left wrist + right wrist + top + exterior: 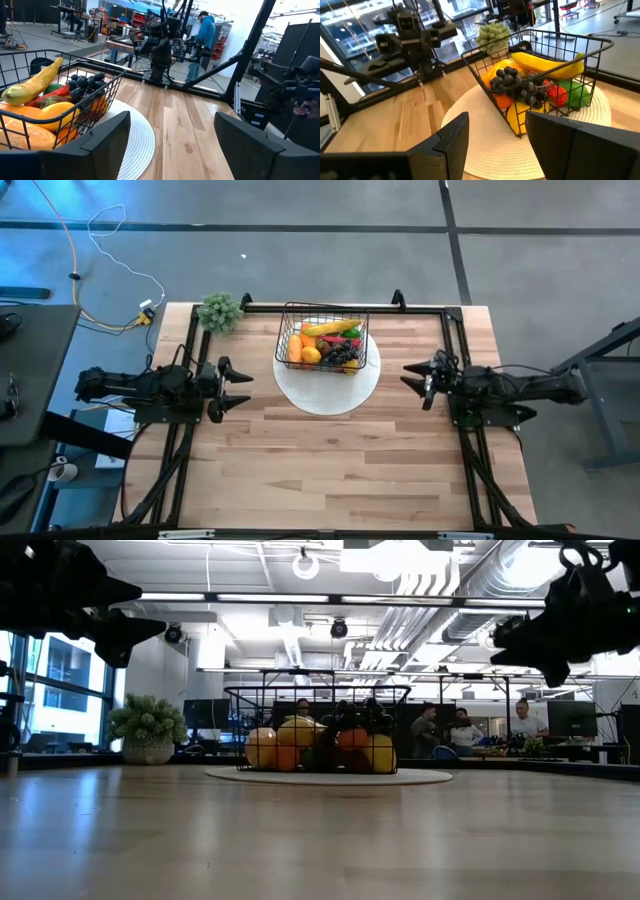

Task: Build produce basket
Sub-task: Return to Home Position

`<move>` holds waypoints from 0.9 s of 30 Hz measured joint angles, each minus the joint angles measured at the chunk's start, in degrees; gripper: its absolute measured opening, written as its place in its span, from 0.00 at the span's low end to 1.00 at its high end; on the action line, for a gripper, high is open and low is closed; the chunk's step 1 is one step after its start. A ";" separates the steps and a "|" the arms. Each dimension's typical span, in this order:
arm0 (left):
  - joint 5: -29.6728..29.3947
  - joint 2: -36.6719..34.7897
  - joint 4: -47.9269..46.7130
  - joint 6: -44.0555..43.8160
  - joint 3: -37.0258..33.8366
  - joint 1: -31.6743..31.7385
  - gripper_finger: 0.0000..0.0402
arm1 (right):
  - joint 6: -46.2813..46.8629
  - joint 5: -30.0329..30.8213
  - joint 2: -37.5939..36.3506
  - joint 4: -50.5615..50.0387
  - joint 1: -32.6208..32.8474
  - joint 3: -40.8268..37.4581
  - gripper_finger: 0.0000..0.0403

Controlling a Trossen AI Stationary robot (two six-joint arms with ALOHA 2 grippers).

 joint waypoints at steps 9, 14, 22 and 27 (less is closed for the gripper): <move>0.01 0.00 0.02 0.06 0.00 -0.01 0.70 | -3.39 -1.50 -3.59 3.10 0.00 -2.19 0.44; 0.02 0.00 0.01 0.04 0.00 -0.01 0.70 | -2.26 -1.84 -3.27 3.01 0.00 -2.19 0.44; 0.02 0.00 0.01 0.03 0.00 -0.02 0.70 | -1.51 -1.94 -3.27 2.90 0.00 -2.19 0.44; 0.02 0.00 0.01 -0.01 0.00 -0.01 0.70 | -1.51 -1.94 -3.27 2.86 0.00 -2.19 0.44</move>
